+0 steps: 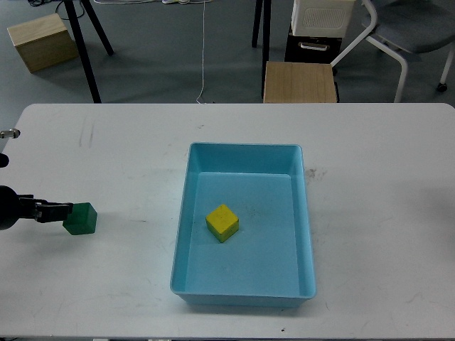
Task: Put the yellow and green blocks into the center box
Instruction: 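Close the left gripper on the green cube, then lift the green cube and carry it over the blue tray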
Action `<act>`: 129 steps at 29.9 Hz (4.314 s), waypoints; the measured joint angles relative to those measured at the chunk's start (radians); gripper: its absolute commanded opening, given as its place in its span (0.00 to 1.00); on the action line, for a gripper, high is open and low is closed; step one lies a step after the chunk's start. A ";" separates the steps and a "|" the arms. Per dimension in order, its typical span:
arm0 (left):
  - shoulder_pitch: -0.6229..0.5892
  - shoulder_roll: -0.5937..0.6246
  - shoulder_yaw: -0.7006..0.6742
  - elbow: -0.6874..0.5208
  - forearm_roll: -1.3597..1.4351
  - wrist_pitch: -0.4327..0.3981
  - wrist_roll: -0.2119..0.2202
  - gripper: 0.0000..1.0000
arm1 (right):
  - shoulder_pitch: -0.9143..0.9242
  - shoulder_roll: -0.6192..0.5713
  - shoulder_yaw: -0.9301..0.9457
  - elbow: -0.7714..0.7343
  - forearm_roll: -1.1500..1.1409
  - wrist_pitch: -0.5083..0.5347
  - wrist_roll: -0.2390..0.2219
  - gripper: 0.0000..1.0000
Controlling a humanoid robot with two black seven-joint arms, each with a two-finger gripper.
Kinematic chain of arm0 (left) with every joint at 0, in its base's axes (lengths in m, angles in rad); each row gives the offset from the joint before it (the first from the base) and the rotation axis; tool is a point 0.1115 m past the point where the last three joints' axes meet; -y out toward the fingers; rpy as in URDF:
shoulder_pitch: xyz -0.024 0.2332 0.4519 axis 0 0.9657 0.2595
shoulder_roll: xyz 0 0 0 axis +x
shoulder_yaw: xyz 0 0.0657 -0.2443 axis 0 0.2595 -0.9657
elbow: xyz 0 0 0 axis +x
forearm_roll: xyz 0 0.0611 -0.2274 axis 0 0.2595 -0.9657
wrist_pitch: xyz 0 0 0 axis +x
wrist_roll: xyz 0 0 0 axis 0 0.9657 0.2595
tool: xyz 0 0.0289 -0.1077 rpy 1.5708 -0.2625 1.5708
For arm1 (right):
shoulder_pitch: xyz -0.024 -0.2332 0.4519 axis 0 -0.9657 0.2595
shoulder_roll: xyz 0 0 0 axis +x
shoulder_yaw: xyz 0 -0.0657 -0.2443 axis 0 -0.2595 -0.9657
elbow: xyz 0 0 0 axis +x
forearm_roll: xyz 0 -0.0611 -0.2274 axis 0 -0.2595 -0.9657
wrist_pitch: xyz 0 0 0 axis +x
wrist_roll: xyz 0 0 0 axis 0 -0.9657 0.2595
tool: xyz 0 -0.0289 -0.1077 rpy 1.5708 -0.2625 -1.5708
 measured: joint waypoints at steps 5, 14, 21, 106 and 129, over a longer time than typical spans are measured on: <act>0.002 -0.007 0.002 -0.003 -0.002 0.000 0.016 1.00 | 0.000 0.003 -0.001 -0.001 0.000 0.000 0.000 0.99; 0.006 -0.035 0.005 -0.003 -0.005 0.000 0.018 1.00 | 0.000 0.008 0.001 -0.003 -0.001 -0.001 0.000 0.99; 0.008 -0.068 0.006 0.003 -0.004 0.000 0.027 1.00 | 0.000 0.006 0.002 -0.003 -0.002 -0.001 -0.001 0.99; -0.145 -0.014 -0.220 -0.247 -0.230 0.000 0.036 0.51 | -0.001 0.009 -0.004 -0.006 -0.003 -0.002 -0.006 0.99; -0.088 -0.124 -0.211 -0.308 -0.189 0.000 0.046 0.51 | 0.211 -0.202 0.320 -0.070 0.032 0.100 -0.140 0.99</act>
